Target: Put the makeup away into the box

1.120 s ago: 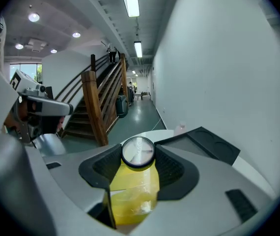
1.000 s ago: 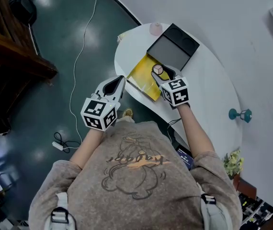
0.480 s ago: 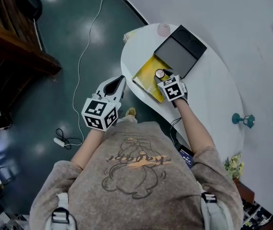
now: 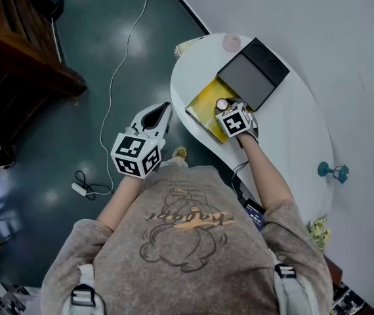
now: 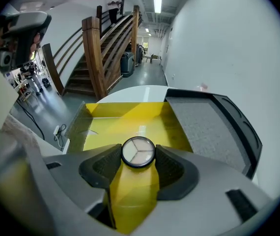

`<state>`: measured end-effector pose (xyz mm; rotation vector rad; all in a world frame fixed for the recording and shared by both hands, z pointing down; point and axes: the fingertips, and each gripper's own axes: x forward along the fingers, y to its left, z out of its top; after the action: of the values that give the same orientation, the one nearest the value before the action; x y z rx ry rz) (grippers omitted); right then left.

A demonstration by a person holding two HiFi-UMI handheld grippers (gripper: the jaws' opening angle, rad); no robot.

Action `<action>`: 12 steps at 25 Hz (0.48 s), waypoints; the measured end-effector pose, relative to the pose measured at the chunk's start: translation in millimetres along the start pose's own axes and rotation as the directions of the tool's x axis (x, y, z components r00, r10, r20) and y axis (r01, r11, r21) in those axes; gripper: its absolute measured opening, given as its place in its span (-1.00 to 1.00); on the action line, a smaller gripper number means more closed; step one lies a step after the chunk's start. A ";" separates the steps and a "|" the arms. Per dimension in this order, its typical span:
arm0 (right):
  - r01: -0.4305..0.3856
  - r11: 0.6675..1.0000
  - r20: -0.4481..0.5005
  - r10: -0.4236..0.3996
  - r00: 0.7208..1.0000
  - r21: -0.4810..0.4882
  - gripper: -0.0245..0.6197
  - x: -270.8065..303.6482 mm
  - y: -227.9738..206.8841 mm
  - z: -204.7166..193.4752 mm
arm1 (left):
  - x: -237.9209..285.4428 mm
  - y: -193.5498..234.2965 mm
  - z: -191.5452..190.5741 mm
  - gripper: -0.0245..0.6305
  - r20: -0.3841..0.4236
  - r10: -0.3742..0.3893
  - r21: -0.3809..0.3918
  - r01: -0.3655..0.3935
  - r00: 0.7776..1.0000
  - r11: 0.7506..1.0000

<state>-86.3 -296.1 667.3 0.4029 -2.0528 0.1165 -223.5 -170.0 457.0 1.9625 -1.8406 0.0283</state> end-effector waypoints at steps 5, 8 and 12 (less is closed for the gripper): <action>0.004 1.000 -0.044 -0.005 0.999 -0.008 -0.22 6.7 -1.6 -3.7 | -1.9 4.2 -1.1 -0.86 0.003 0.013 -0.009 -0.013 1.000 1.000; -0.001 1.000 -0.079 0.000 0.997 -0.020 -0.22 9.3 0.0 -6.5 | -4.1 6.2 -1.3 -0.86 0.006 0.019 -0.023 -0.019 1.000 1.000; -0.009 1.000 -0.116 0.007 0.993 -0.018 -0.22 11.1 1.6 -8.5 | -6.9 7.4 1.4 -0.86 0.014 0.021 -0.036 -0.021 1.000 0.999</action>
<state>-84.7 -295.0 681.3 0.3678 -1.9398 0.1232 -231.7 -164.0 455.8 1.9241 -1.8580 -0.0128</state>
